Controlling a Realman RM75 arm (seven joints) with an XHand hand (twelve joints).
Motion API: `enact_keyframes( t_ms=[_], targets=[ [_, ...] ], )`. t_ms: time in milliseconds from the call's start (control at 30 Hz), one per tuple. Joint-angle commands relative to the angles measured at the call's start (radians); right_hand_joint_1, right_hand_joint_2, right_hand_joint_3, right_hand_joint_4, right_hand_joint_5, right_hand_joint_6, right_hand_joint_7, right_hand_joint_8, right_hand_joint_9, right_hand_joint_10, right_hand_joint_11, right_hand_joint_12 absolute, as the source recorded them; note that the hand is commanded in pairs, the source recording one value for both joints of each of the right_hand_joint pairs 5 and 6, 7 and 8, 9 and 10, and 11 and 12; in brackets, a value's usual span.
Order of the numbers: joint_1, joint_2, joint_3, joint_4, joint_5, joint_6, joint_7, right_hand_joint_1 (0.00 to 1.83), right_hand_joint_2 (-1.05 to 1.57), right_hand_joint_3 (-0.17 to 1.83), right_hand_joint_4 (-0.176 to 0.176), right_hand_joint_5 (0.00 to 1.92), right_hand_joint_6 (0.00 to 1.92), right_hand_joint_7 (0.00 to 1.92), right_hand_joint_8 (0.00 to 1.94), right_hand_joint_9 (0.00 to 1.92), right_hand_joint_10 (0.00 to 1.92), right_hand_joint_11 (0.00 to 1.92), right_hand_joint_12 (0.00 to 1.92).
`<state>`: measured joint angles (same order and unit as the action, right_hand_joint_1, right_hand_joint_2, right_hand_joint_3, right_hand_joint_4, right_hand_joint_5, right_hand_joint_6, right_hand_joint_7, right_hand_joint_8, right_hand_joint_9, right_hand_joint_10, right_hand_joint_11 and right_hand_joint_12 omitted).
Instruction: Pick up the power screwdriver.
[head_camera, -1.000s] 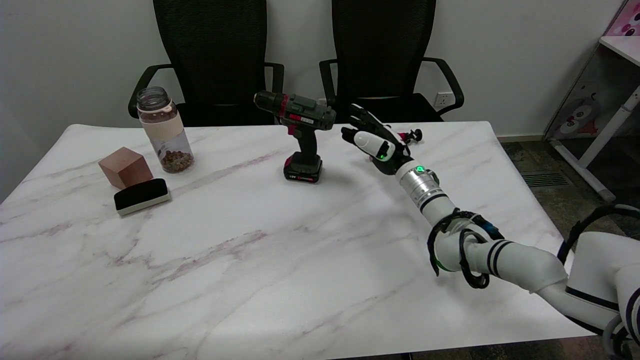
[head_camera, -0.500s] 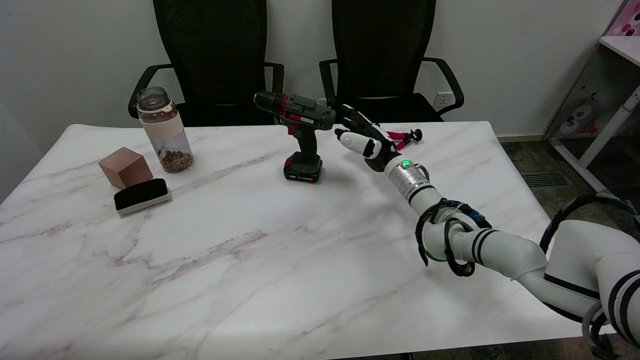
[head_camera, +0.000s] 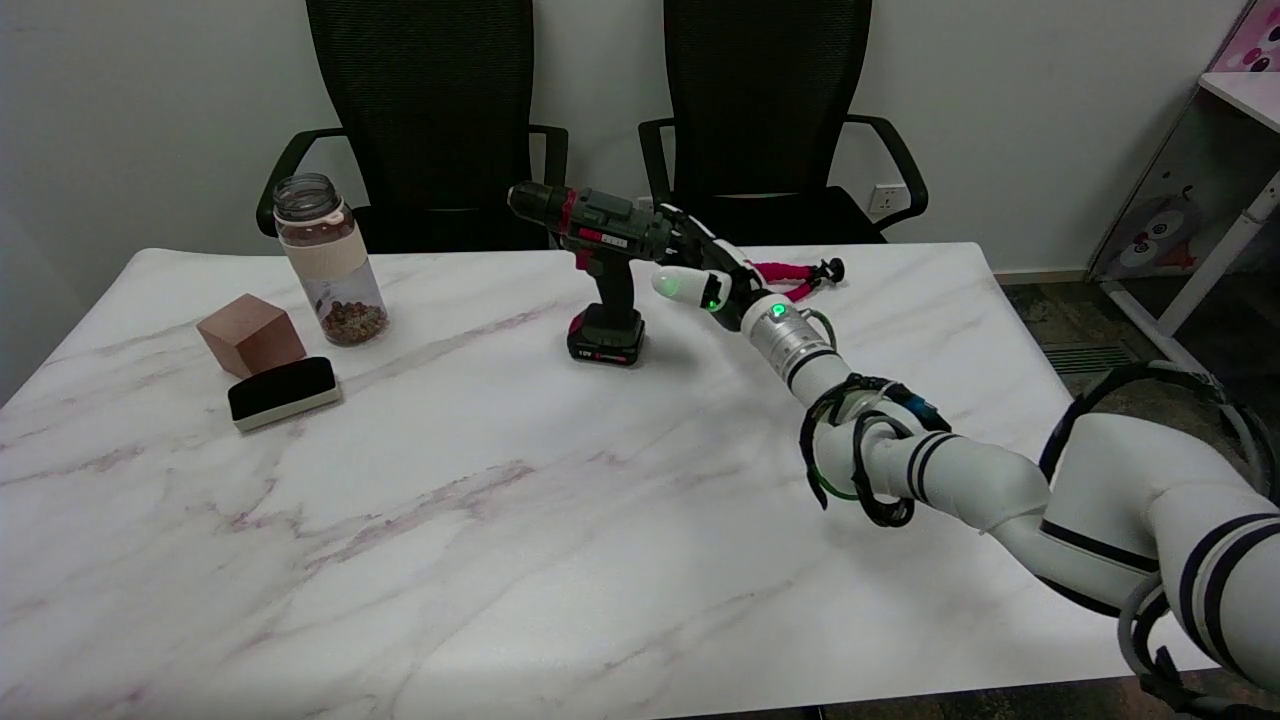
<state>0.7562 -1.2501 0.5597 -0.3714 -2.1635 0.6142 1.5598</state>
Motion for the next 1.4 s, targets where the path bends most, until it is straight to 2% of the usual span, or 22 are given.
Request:
enact_keyframes(
  t_ms=[33, 900, 1133, 1400],
  targets=[
    [0.078, -0.085, -0.017, 0.095, -0.004, -0.074, -0.106, 0.98, -0.68, 1.12, 0.176, 0.08, 0.08, 0.08, 0.08, 0.21, 0.21, 0.1, 0.1],
    [0.068, -0.158, -0.006, 0.126, 0.007, -0.09, -0.097, 0.97, -0.72, 1.12, 0.176, 0.08, 0.08, 0.08, 0.08, 0.18, 0.18, 0.02, 0.02],
    [0.06, -0.16, -0.013, 0.114, 0.081, -0.074, -0.098, 0.97, -0.71, 1.1, 0.176, 0.08, 0.08, 0.08, 0.08, 0.18, 0.18, 0.01, 0.01],
    [0.048, -0.16, -0.007, 0.098, 0.091, -0.067, -0.086, 0.97, -0.68, 1.09, 0.176, 0.11, 0.11, 0.11, 0.11, 0.18, 0.18, 0.0, 0.0]
  ],
)
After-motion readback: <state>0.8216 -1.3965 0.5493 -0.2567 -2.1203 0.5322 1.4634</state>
